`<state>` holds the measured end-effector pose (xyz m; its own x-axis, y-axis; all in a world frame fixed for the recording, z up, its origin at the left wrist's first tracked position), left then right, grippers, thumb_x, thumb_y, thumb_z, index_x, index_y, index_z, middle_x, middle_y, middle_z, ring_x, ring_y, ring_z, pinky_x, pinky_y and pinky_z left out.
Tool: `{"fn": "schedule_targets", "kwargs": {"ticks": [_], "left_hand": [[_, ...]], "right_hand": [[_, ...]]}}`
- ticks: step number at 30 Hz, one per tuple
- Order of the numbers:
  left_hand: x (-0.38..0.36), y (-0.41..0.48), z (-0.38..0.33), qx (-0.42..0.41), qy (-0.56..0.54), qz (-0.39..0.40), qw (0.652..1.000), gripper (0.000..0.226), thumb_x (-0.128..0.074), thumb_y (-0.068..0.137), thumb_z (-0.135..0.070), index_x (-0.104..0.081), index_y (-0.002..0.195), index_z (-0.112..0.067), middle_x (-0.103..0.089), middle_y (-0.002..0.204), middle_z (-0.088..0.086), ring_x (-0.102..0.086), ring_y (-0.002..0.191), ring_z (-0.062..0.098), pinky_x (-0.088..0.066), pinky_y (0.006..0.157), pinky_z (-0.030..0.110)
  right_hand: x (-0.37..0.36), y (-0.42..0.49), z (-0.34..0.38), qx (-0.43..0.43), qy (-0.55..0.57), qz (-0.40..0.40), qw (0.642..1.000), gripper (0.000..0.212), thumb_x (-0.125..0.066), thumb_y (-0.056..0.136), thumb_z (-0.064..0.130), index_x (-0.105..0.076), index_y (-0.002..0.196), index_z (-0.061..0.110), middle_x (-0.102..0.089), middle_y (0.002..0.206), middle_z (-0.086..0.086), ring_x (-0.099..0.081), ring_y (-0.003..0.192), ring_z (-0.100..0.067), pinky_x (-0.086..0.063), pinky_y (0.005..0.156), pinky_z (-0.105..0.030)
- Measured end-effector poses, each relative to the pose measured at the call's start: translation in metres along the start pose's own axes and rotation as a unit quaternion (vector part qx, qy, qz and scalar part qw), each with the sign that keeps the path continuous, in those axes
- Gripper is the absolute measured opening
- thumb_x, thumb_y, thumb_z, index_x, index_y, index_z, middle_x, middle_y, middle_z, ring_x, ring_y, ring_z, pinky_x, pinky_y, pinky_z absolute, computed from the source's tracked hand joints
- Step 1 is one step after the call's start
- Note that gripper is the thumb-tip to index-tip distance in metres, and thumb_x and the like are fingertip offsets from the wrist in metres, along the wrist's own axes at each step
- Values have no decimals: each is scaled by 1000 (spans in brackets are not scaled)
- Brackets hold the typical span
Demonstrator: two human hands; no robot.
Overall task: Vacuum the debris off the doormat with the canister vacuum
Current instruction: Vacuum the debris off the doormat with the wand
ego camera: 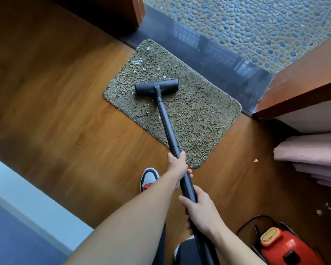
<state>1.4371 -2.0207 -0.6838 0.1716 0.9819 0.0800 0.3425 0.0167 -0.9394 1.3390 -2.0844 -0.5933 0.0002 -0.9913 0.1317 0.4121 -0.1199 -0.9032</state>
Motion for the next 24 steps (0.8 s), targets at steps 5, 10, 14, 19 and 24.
{"fn": "schedule_targets", "kwargs": {"ticks": [5,10,14,19,24], "left_hand": [[-18,-25,47,22,-15,13,1000,33,-44,105,-34,-34,130,-16,-45,76,7,-47,50,14,-48,46,26],[-36,-45,96,31,-25,16,999,37,-44,104,-35,-34,135,-18,-46,77,8,-48,48,13,-49,45,24],[-35,-52,118,34,-40,9,999,41,-45,104,-36,-33,140,-19,-47,76,7,-48,49,12,-49,45,24],[-25,-70,145,50,-49,9,998,55,-44,104,-38,-20,153,-28,-46,76,6,-49,50,10,-51,49,24],[-21,-84,161,60,-54,-3,997,62,-42,105,-40,-12,157,-29,-47,76,6,-50,49,8,-51,47,21]], "right_hand": [[6,-31,-39,-12,-8,23,1000,25,-58,98,26,-50,122,27,-60,76,-10,-60,45,-23,-53,43,-33],[16,-57,-83,-27,-21,26,999,37,-58,100,30,-43,134,32,-63,78,-13,-60,44,-20,-54,44,-30],[18,-64,-107,-23,-25,8,999,36,-60,96,35,-47,129,39,-67,76,-12,-63,46,-24,-55,47,-33],[18,-75,-123,-21,-93,-28,995,46,-69,86,45,-48,127,53,-70,104,15,-68,94,-4,-53,84,-20],[15,-88,-130,-37,-129,-12,991,67,-71,85,47,-43,146,46,-66,127,14,-63,115,-6,-48,97,-18]]}}
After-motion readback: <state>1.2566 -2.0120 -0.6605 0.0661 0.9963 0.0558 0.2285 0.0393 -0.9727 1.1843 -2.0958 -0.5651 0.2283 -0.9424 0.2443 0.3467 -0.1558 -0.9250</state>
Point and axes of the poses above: each hand's wrist, its own y-axis towards the middle knuckle, its own x-axis out of the back of the hand, z = x × y, the point moved 10 cm from there along y, towards the middle knuckle
